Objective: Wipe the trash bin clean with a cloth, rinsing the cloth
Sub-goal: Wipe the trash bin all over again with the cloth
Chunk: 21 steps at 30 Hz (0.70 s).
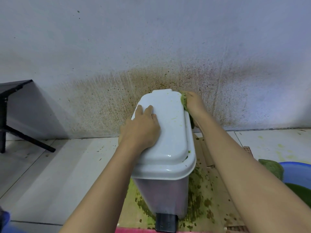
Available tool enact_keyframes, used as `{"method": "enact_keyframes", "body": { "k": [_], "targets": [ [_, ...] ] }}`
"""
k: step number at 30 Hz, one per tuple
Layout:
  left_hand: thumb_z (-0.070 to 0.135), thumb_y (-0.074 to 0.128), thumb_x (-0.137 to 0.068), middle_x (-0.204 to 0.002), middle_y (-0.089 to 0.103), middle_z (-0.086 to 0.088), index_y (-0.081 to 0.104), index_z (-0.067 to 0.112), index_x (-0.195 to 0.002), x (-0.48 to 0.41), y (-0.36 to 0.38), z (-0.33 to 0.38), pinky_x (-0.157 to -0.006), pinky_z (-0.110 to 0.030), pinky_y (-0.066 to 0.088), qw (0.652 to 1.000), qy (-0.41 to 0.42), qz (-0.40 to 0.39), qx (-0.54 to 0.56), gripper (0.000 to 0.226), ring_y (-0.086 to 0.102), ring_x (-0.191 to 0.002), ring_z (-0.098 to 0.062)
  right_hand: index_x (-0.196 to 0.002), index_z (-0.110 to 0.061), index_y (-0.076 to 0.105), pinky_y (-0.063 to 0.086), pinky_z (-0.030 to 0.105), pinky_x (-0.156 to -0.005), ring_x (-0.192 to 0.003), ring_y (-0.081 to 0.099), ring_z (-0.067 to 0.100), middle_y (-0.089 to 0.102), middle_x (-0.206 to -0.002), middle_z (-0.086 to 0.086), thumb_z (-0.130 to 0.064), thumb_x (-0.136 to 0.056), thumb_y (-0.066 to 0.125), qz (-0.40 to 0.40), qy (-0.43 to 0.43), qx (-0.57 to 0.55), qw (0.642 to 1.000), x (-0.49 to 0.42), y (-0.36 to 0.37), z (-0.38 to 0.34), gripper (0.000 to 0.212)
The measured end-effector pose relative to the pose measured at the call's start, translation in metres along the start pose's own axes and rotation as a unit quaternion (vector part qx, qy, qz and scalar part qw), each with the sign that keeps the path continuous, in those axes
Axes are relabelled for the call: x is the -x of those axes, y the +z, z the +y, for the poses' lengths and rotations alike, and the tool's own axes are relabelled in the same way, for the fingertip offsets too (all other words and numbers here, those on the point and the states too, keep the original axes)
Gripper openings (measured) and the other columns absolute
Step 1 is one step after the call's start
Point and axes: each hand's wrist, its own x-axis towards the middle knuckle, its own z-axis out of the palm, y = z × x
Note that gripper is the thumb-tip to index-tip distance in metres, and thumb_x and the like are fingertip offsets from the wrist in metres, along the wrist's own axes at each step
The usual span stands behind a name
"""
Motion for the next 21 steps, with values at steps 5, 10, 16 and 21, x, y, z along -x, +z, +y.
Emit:
{"method": "enact_keyframes", "body": {
  "k": [5,10,16,21],
  "targets": [
    [0.043,0.018,-0.103,-0.167,0.007,0.001,0.019,0.032,-0.155,-0.002,-0.002,0.001,-0.115,-0.056,0.025,1.0,-0.01,-0.012,0.0,0.053,0.029,-0.144,-0.039,-0.141,-0.014,0.051,0.026,0.041,-0.119,-0.141,0.036,0.018,0.041,-0.153,0.002,-0.026,-0.105,0.039,-0.003,-0.029,-0.025,0.999,0.058,-0.005,0.008,0.04],
    [0.048,0.014,-0.094,-0.166,0.009,0.0,0.02,0.032,-0.154,-0.004,-0.002,-0.002,-0.116,-0.056,0.024,1.0,-0.009,-0.018,0.018,0.062,0.028,-0.145,-0.038,-0.143,-0.026,0.047,0.024,0.02,-0.112,-0.141,0.028,-0.001,0.033,-0.155,-0.016,-0.037,-0.102,0.046,-0.02,-0.047,-0.074,0.996,0.16,-0.019,0.011,0.043],
    [0.047,0.017,-0.101,-0.166,0.009,0.0,0.021,0.032,-0.155,-0.003,-0.001,-0.002,-0.116,-0.055,0.025,1.0,-0.005,-0.012,0.023,0.056,0.026,-0.146,-0.037,-0.14,-0.035,0.048,0.025,-0.005,-0.094,-0.133,0.026,-0.013,0.031,-0.147,-0.026,-0.034,-0.1,0.05,-0.016,-0.044,-0.128,0.991,0.208,-0.018,0.02,0.04],
    [0.047,0.017,-0.102,-0.166,0.009,0.003,0.021,0.034,-0.155,-0.001,0.0,-0.003,-0.116,-0.055,0.024,1.0,0.005,-0.007,0.014,0.054,0.025,-0.147,-0.037,-0.14,-0.022,0.051,0.033,0.032,-0.114,-0.135,0.041,0.009,0.044,-0.149,-0.007,-0.02,-0.104,0.045,-0.03,-0.003,-0.122,0.992,0.135,-0.018,0.015,0.037]
  ]
}}
